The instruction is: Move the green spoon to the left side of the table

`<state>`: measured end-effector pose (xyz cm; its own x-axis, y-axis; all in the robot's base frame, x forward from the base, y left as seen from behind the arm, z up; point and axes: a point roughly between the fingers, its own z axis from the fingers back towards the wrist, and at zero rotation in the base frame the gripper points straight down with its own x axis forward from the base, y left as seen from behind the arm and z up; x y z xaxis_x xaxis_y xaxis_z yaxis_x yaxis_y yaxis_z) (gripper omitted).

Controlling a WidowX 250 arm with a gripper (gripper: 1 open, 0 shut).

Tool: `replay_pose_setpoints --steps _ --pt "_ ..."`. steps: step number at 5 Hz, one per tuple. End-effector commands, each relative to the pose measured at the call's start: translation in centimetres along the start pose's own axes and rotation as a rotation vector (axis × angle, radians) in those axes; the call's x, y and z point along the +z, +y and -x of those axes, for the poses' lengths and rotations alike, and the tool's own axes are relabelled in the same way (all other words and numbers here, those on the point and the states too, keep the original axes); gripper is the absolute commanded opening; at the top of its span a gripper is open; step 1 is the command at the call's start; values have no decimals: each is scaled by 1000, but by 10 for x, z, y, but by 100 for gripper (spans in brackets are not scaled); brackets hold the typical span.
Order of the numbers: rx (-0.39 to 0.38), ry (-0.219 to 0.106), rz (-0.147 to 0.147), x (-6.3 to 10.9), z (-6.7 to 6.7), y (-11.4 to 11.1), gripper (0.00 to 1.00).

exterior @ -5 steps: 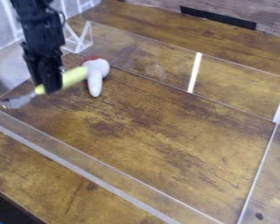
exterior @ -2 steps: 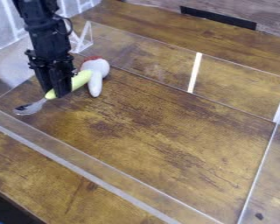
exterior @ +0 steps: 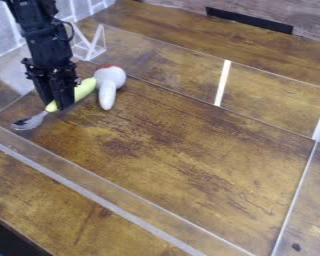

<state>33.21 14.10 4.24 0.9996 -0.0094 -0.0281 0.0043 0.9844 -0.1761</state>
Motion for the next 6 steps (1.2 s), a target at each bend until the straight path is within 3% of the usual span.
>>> replay_pose_setpoints --steps 1,3,5,6 --pt "-2 -66 -23 20 -13 14 0" --pt "84 -82 -9 15 -28 20 0" --pt "60 -69 -6 17 -31 35 0" --pt "101 -72 4 18 -36 37 0"
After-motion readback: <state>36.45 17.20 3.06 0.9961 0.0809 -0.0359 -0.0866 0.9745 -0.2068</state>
